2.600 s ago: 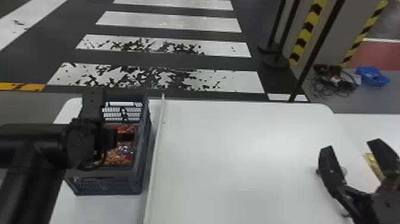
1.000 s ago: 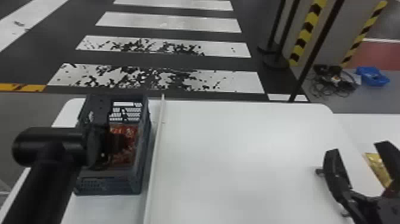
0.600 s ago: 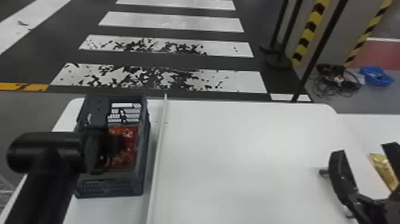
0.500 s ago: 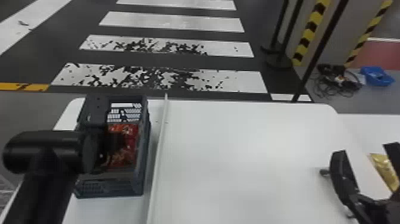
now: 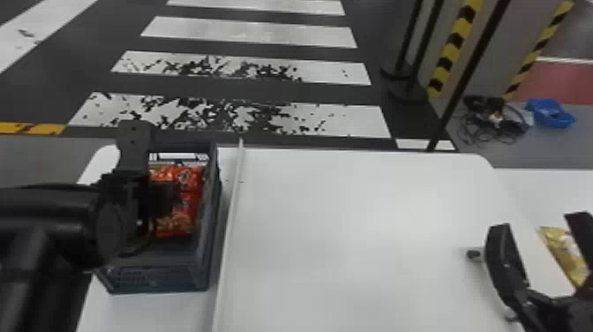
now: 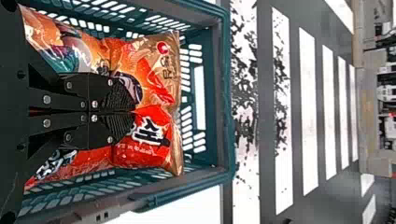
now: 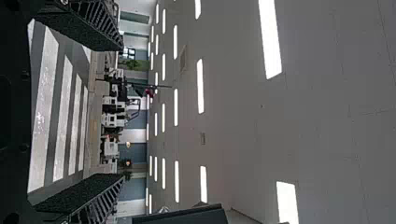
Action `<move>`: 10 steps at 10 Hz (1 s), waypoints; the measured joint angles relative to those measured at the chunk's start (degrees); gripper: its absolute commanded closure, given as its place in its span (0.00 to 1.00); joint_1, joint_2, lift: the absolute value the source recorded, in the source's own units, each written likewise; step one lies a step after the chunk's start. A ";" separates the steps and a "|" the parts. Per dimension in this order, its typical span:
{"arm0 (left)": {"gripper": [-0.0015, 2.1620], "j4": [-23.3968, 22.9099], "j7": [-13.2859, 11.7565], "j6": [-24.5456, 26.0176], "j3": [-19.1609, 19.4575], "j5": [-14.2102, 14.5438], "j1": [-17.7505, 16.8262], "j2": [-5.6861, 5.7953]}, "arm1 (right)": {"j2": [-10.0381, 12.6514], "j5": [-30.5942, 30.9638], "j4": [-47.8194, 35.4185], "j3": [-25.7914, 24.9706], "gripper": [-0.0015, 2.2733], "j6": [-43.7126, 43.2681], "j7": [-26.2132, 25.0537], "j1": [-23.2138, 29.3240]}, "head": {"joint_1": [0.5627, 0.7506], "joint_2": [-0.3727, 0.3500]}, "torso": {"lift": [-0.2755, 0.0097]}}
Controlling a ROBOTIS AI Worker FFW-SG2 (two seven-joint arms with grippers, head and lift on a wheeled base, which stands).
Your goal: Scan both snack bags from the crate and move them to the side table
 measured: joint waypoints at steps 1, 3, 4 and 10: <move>0.91 -3.14 0.25 1.18 -0.26 0.10 0.77 0.02 | 0.00 0.00 -0.10 -0.03 0.01 0.00 0.00 0.07 | 0.70 0.40 | 0.63; 0.93 -8.13 0.27 3.52 -0.77 0.12 1.63 0.09 | 0.00 0.00 -0.42 -0.12 0.01 -0.01 0.00 0.27 | 0.70 0.38 | 0.63; 0.93 -10.01 0.32 4.69 -1.13 0.10 1.87 0.10 | 0.00 0.00 -0.50 -0.18 0.01 0.05 0.00 0.35 | 0.70 0.37 | 0.63; 0.93 -16.72 4.11 3.57 -3.92 -2.86 3.72 0.61 | -0.08 -0.48 -0.27 -0.25 0.01 0.11 0.05 0.26 | 0.70 0.37 | 0.63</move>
